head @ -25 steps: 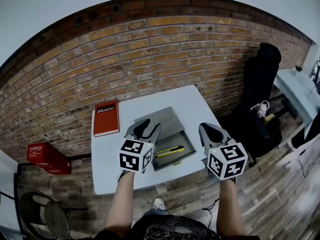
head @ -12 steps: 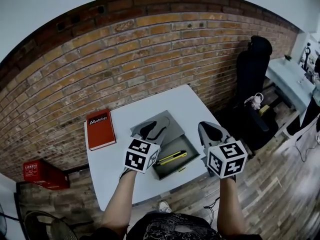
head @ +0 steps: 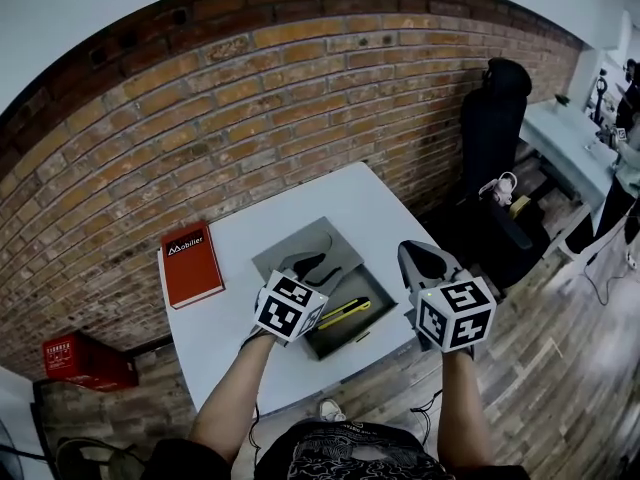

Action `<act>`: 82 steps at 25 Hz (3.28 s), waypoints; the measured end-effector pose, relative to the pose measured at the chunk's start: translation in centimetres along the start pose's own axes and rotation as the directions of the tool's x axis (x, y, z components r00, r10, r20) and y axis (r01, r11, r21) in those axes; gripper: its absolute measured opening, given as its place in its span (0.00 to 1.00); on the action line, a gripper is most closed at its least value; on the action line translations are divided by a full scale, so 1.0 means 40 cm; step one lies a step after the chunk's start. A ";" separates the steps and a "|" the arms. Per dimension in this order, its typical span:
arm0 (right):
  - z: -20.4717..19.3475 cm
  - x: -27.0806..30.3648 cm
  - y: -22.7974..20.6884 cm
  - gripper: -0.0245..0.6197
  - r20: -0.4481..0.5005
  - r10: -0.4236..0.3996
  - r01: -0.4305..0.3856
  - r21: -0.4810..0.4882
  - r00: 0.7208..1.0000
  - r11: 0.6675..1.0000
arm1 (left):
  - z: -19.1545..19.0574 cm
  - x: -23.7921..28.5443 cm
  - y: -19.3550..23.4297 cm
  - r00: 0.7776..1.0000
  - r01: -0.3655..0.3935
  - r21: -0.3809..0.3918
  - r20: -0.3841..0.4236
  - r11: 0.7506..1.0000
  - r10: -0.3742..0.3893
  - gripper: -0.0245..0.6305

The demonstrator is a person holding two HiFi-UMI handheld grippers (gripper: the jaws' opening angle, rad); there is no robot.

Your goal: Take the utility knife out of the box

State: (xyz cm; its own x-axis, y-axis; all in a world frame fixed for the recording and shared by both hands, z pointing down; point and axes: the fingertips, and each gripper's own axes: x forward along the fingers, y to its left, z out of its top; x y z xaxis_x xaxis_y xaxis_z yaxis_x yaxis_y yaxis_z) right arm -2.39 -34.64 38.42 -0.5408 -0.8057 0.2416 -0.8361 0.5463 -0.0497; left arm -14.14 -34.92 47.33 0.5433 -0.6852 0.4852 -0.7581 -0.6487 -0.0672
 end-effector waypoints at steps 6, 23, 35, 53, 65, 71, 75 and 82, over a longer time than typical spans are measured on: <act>-0.008 -0.004 -0.023 0.07 -0.010 -0.020 0.020 0.002 1.000 1.000 | -0.054 0.055 -0.039 0.992 0.092 0.036 -0.084 0.995 -0.089 0.31; -0.050 -0.011 -0.049 0.07 -0.058 -0.049 0.049 0.009 0.997 0.999 | -0.276 0.150 -0.137 0.878 0.322 0.068 -0.395 0.944 -0.271 0.35; -0.081 -0.030 -0.052 0.07 -0.071 -0.060 0.062 0.034 0.996 0.997 | -0.341 0.167 -0.160 0.819 0.363 0.062 -0.497 0.930 -0.287 0.35; -0.100 -0.047 -0.065 0.07 -0.081 -0.078 0.082 0.050 0.994 0.995 | -0.390 0.187 -0.167 0.748 0.378 0.219 -0.645 0.900 -0.157 0.34; -0.112 -0.047 -0.073 0.07 -0.084 -0.083 0.088 0.062 0.993 0.994 | -0.414 0.193 -0.191 0.676 0.445 0.159 -0.705 0.881 -0.215 0.25; -0.118 -0.057 -0.079 0.07 -0.086 -0.091 0.097 0.067 0.992 0.993 | -0.418 0.191 -0.206 0.661 0.443 0.084 -0.703 0.893 -0.261 0.24; -0.120 -0.057 -0.080 0.07 -0.088 -0.093 0.099 0.066 0.992 0.993 | -0.416 0.197 -0.213 0.670 0.438 0.060 -0.687 0.897 -0.281 0.23; -0.124 -0.063 -0.085 0.07 -0.091 -0.096 0.103 0.070 0.991 0.992 | -0.362 0.202 -0.179 0.755 0.358 0.072 -0.609 0.931 -0.243 0.23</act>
State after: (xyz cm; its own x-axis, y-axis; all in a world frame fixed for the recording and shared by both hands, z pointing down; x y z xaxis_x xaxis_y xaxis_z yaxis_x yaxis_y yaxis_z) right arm 2.29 -33.33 42.78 -0.4472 -0.8302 0.3329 -0.8916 0.4434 -0.0922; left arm -9.55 -31.01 64.34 0.3750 -0.1577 0.9135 -0.4857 -0.8728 0.0487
